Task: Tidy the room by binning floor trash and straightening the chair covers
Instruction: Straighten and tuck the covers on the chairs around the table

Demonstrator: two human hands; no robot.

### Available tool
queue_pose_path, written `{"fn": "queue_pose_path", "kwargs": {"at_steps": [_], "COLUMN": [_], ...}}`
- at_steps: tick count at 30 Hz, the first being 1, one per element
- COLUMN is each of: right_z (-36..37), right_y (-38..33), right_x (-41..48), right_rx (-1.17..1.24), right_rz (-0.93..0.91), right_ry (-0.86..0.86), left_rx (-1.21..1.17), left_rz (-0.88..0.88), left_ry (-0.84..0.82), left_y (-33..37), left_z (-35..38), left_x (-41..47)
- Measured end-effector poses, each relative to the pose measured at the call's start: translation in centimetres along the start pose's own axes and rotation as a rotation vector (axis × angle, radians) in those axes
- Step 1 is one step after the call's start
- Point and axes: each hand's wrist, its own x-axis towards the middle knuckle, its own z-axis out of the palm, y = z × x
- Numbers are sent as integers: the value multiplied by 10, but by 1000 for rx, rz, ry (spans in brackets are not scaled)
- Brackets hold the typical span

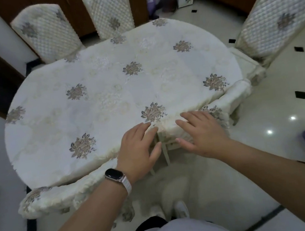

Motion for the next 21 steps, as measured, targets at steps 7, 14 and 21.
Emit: {"fn": "queue_pose_path", "kwargs": {"at_steps": [7,14,21], "right_z": [-3,-15,-14], "right_y": [23,52,89], "right_x": [-5,-12,-17], "right_rx": [-63,-165,-182], "right_rz": [80,156,236], "right_ry": [-11,43,33], "left_rx": [14,-24,-47], "left_rz": [85,189,210], "left_ry": [-40,-63,-84], "left_y": [4,10,26], "left_z": [21,41,64], "left_x": [30,63,86]}}
